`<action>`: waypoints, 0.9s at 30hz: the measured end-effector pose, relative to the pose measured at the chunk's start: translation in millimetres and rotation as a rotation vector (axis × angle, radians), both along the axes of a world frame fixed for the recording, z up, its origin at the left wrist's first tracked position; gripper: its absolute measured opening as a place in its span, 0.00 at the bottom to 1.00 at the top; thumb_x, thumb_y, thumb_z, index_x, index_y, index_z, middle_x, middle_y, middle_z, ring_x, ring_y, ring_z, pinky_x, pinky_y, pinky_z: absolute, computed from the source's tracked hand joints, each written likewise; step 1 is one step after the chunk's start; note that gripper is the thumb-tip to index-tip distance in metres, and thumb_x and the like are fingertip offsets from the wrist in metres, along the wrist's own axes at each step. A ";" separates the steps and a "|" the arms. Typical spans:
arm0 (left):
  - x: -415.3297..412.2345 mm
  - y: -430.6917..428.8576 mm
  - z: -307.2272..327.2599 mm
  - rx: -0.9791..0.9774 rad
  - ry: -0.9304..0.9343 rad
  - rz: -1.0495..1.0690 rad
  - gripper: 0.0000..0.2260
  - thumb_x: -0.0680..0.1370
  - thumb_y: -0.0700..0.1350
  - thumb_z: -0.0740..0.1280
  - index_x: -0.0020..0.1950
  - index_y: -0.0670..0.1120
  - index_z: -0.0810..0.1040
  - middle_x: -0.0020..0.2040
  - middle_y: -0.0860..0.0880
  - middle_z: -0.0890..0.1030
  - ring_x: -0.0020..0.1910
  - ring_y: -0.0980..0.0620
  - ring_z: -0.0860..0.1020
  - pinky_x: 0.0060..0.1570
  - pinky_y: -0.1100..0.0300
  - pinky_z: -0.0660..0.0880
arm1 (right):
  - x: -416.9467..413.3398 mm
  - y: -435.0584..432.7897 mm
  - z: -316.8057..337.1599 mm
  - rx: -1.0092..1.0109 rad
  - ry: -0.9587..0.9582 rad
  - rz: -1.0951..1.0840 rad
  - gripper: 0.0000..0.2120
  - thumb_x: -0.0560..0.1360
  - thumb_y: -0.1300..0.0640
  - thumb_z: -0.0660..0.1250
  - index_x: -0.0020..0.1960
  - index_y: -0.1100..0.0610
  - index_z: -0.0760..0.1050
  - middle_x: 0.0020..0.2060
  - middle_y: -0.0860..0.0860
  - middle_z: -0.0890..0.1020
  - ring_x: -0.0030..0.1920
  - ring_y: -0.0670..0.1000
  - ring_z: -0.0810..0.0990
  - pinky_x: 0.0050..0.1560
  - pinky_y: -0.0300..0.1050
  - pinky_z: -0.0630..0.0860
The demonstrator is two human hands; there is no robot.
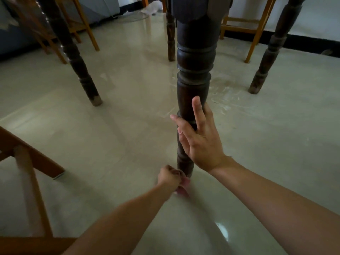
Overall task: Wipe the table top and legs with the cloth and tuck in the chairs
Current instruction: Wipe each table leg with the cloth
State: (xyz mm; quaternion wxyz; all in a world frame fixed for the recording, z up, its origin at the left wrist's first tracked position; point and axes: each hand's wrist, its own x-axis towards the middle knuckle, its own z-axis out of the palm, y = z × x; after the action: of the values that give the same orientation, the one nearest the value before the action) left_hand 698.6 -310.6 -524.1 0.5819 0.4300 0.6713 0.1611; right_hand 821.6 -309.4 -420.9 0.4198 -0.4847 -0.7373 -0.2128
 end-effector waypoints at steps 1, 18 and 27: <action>-7.3 6.4 9.4 -0.002 0.003 -0.002 0.12 0.71 0.34 0.71 0.50 0.41 0.70 0.39 0.41 0.82 0.26 0.44 0.80 0.25 0.48 0.78 | 0.8 -1.5 0.6 -0.008 -0.002 0.002 0.14 0.77 0.62 0.65 0.62 0.59 0.79 0.78 0.45 0.35 0.70 0.69 0.64 0.63 0.60 0.71; -113.5 -33.0 153.6 0.053 -0.026 0.171 0.07 0.73 0.38 0.69 0.45 0.45 0.72 0.46 0.49 0.82 0.24 0.50 0.79 0.19 0.58 0.73 | -3.3 -81.0 54.9 -0.787 -0.140 -0.137 0.36 0.71 0.65 0.71 0.75 0.66 0.60 0.79 0.55 0.39 0.77 0.65 0.50 0.70 0.61 0.62; -151.8 -75.1 329.0 0.022 0.244 0.084 0.08 0.76 0.44 0.67 0.40 0.48 0.69 0.40 0.49 0.76 0.35 0.54 0.74 0.26 0.64 0.67 | -36.7 -107.0 219.1 -1.562 -0.252 -0.266 0.16 0.80 0.54 0.58 0.67 0.55 0.71 0.79 0.48 0.46 0.71 0.51 0.65 0.53 0.46 0.75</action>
State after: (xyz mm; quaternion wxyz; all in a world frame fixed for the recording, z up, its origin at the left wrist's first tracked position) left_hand 546.8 -385.7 -195.1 0.4839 0.4244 0.7526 0.1392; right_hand 784.9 -416.4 -201.8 -0.1559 -0.6947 -0.6510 0.2632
